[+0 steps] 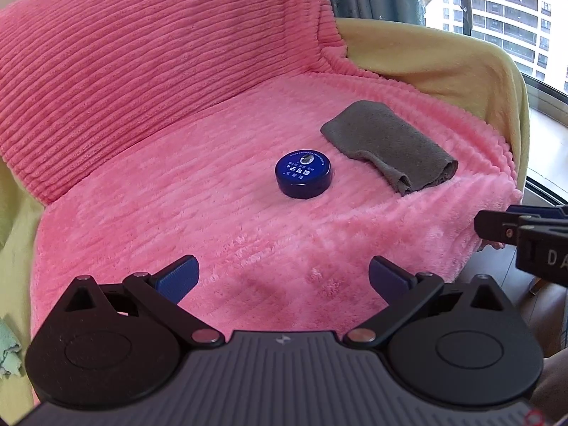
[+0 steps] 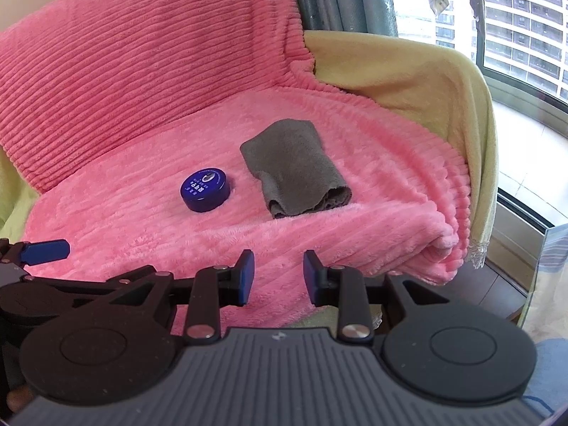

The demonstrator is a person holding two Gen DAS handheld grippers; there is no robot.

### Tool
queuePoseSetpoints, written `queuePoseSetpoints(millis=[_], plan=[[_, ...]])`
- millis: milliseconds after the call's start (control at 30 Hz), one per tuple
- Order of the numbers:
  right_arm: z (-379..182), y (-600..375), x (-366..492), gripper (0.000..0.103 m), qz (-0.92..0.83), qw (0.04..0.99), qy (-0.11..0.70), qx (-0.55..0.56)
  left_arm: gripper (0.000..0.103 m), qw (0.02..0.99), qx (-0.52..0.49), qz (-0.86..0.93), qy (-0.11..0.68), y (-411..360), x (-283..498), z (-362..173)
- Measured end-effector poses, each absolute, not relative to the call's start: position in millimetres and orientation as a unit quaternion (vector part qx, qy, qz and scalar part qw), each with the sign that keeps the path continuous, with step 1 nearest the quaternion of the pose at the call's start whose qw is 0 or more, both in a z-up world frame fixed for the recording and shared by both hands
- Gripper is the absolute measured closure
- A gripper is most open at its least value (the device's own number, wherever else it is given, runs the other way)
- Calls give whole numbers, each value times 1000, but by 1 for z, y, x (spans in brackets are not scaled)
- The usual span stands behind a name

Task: Clean container
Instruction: 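Move both tools toward the blue tin and grey cloth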

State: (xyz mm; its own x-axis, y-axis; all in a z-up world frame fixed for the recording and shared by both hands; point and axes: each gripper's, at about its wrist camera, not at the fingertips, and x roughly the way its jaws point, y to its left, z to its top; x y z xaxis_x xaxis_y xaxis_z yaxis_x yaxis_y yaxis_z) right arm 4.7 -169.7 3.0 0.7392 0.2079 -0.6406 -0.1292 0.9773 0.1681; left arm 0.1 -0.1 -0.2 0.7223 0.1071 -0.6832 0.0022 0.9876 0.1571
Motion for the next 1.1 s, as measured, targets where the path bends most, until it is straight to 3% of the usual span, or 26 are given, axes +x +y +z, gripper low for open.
queuePoseSetpoints(millis=[1100], plan=[[-14,-162,39,76,85,924,370,46,0,917,87,16,389,-1,29,-18]])
